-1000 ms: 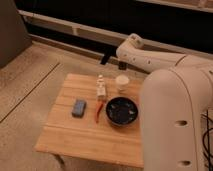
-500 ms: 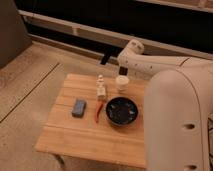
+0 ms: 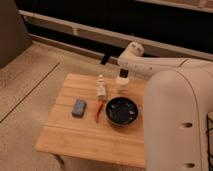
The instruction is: Place the eraser in the ceramic cup
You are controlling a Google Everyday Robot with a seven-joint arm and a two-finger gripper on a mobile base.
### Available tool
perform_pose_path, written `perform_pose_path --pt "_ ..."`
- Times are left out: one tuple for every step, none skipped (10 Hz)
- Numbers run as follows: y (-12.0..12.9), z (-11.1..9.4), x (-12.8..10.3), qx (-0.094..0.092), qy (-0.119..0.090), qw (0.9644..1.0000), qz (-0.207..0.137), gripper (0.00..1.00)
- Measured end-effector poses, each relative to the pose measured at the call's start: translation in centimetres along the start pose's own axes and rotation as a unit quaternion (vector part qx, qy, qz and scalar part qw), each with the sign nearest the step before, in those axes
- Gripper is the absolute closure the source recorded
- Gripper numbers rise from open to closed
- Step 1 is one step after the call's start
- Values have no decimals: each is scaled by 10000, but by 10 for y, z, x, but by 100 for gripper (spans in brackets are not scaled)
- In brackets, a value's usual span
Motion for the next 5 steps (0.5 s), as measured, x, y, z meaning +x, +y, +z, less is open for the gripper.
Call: perform_pose_path --pt "3 4 3 -21 51 10000 -18 100" --pt "5 8 4 -37 86 10000 -33 100" --pt "6 9 4 -47 107 9999 -45 100" --pt "8 11 4 -62 129 9999 -56 100" --pt "8 11 4 -68 132 9999 -60 100"
